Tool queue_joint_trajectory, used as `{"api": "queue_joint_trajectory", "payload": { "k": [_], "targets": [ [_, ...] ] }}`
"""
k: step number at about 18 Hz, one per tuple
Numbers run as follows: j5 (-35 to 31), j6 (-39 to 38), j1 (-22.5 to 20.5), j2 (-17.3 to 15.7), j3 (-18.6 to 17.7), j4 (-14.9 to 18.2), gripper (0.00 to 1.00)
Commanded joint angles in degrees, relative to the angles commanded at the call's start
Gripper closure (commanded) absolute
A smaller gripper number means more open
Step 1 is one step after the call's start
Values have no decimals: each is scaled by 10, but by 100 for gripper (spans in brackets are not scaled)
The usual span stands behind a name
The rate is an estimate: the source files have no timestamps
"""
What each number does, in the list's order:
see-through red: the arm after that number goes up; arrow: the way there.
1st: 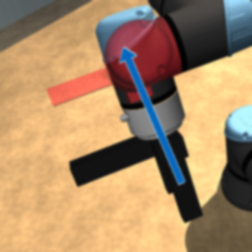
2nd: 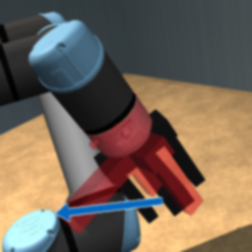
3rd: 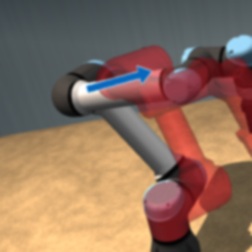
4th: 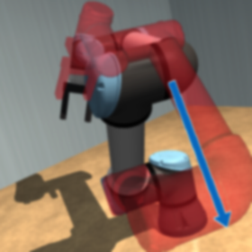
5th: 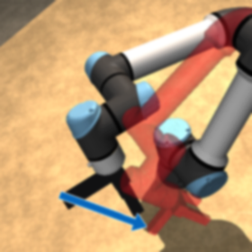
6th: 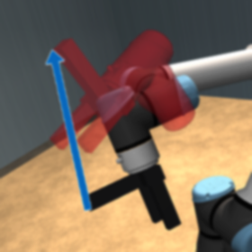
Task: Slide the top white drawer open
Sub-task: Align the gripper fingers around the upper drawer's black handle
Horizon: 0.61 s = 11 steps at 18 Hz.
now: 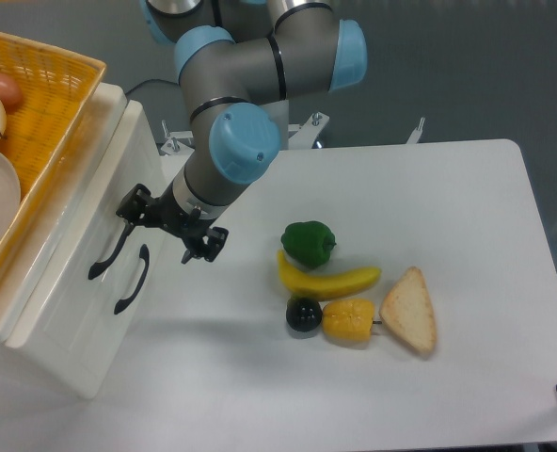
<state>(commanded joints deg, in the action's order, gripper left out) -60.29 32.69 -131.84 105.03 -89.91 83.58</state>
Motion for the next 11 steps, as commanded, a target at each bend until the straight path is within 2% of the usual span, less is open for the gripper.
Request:
{"api": "queue_joint_trajectory", "payload": {
  "k": [11],
  "targets": [
    [2,-10,7,7,4,-1,0]
  ]
}}
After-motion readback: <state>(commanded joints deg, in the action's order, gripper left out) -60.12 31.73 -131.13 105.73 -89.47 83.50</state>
